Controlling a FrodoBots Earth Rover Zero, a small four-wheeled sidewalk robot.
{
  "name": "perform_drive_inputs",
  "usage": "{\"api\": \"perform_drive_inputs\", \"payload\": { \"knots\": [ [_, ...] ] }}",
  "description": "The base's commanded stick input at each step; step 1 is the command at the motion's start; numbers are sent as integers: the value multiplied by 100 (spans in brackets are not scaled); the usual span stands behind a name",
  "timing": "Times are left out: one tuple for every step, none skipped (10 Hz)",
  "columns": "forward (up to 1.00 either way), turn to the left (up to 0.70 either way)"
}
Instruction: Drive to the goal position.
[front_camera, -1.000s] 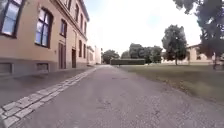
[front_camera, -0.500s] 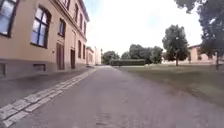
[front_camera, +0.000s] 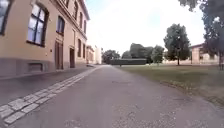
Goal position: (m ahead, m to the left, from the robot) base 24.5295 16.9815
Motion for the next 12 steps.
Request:
{"api": "perform_drive_inputs", "payload": {
  "knots": [
    [85,1],
    [85,1],
    [85,1],
    [85,1],
    [85,1],
    [85,1],
    [85,1],
    [85,1],
    [85,1],
    [85,1],
    [85,1],
    [85,1]
  ]
}}
